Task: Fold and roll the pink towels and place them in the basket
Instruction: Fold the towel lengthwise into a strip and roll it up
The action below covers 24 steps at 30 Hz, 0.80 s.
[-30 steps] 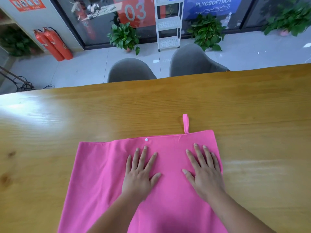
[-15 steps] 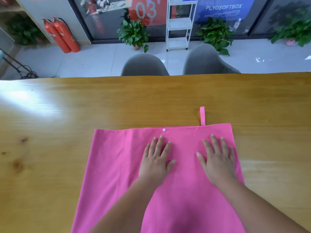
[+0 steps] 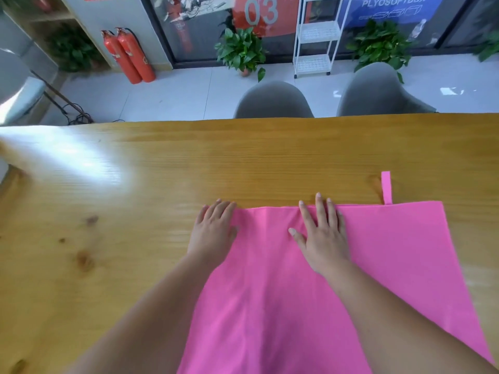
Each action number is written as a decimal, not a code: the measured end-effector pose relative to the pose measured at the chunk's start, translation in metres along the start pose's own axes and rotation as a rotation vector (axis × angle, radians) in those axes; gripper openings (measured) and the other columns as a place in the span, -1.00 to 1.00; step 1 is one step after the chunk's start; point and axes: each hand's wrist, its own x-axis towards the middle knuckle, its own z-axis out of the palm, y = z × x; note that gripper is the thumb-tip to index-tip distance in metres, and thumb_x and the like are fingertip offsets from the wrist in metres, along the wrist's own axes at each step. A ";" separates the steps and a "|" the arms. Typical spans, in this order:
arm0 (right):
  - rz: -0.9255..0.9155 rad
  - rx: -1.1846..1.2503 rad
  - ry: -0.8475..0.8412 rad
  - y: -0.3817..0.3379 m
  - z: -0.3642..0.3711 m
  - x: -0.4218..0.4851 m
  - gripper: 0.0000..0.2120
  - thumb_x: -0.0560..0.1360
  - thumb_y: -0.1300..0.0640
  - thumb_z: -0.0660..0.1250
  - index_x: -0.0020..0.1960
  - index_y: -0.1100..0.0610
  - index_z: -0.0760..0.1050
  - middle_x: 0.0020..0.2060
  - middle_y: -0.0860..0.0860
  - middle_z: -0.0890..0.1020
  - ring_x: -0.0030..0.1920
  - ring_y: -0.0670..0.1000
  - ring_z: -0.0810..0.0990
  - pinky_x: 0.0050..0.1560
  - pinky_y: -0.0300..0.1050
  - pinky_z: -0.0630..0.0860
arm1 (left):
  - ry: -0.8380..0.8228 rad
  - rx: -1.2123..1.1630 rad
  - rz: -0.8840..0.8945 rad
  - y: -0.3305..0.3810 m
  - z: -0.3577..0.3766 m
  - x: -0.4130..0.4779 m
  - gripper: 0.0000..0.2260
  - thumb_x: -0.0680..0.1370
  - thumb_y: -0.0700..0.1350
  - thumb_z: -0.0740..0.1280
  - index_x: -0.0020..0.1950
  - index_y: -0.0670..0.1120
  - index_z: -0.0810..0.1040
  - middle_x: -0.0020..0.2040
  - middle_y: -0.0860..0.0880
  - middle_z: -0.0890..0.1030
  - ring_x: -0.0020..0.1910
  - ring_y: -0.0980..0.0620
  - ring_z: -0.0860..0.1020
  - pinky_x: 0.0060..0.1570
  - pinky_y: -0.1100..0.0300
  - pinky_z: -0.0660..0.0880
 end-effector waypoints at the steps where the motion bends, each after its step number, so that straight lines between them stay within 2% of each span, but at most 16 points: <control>1: 0.007 -0.005 0.022 0.001 0.004 0.000 -0.23 0.62 -0.46 -0.21 0.72 -0.12 -0.05 0.71 0.11 -0.17 0.69 0.19 -0.16 0.66 0.24 -0.07 | -0.002 -0.007 -0.015 -0.010 -0.002 0.004 -0.50 0.65 -0.03 0.32 0.59 0.01 0.35 0.55 0.02 0.41 0.59 -0.06 0.29 0.61 -0.04 0.14; 4: 0.013 -0.023 0.077 0.001 0.011 -0.001 -0.27 0.64 -0.44 -0.17 0.72 -0.13 -0.01 0.71 0.11 -0.16 0.70 0.17 -0.14 0.67 0.21 -0.06 | 0.006 -0.064 -0.057 -0.036 -0.006 0.012 -0.60 0.63 -0.04 0.34 0.48 0.06 0.49 0.37 0.05 0.52 0.38 -0.07 0.45 0.44 0.00 0.31; 9: 0.018 -0.018 0.094 -0.005 0.012 -0.001 -0.28 0.64 -0.42 -0.14 0.71 -0.13 0.04 0.71 0.11 -0.09 0.70 0.16 -0.10 0.66 0.21 0.01 | 0.063 -0.075 0.007 -0.053 -0.019 0.022 -0.72 0.60 -0.04 0.40 0.31 0.12 0.59 0.14 0.12 0.60 0.18 -0.02 0.52 0.23 -0.01 0.42; 11: 0.019 -0.015 0.098 -0.006 0.012 0.000 -0.28 0.64 -0.42 -0.12 0.71 -0.13 0.07 0.71 0.11 -0.05 0.70 0.17 -0.08 0.65 0.22 0.04 | -0.006 -0.093 0.036 -0.060 -0.027 0.030 -0.75 0.61 0.06 0.38 0.29 0.16 0.55 0.05 0.12 0.64 0.14 0.00 0.52 0.22 0.01 0.39; 13: 0.018 -0.020 0.100 -0.006 0.010 0.001 -0.28 0.63 -0.41 -0.10 0.71 -0.13 0.08 0.71 0.11 -0.02 0.70 0.17 -0.07 0.65 0.22 0.04 | -0.075 -0.048 0.087 -0.071 -0.039 0.040 -0.74 0.60 0.26 0.29 0.25 0.24 0.50 -0.03 0.09 0.60 0.05 -0.02 0.52 0.24 0.03 0.39; 17: 0.017 -0.033 0.111 -0.009 0.008 0.000 -0.29 0.63 -0.41 -0.07 0.70 -0.14 0.10 0.71 0.11 0.00 0.69 0.16 -0.06 0.65 0.20 0.04 | -0.171 0.109 0.186 -0.103 -0.071 0.062 -0.62 0.54 0.45 0.24 0.09 0.22 0.60 -0.11 0.08 0.54 -0.09 0.02 0.48 0.25 0.08 0.35; 20: 0.020 -0.035 0.114 -0.009 0.008 0.001 -0.29 0.63 -0.41 -0.07 0.70 -0.16 0.10 0.71 0.10 0.00 0.69 0.16 -0.07 0.65 0.20 0.05 | -0.258 0.148 0.172 -0.122 -0.084 0.074 -0.56 0.45 0.61 0.10 -0.05 0.30 0.48 -0.17 0.17 0.55 -0.08 0.08 0.51 0.24 0.05 0.39; 22: 0.024 -0.041 0.113 -0.010 0.009 0.000 -0.29 0.63 -0.41 -0.09 0.70 -0.16 0.09 0.71 0.10 -0.01 0.70 0.16 -0.08 0.65 0.20 0.05 | -0.278 0.034 0.108 -0.118 -0.085 0.075 -0.63 0.49 0.54 0.22 -0.07 0.26 0.48 -0.21 0.16 0.58 -0.15 0.11 0.53 0.10 0.03 0.49; 24: 0.024 -0.042 0.117 -0.010 0.009 0.000 -0.29 0.63 -0.42 -0.11 0.70 -0.16 0.08 0.71 0.09 -0.02 0.70 0.15 -0.10 0.65 0.20 0.05 | -0.324 -0.249 0.021 -0.108 -0.088 0.073 -0.78 0.55 0.27 0.44 -0.06 0.16 0.57 -0.29 0.15 0.57 -0.28 0.11 0.51 -0.15 0.01 0.53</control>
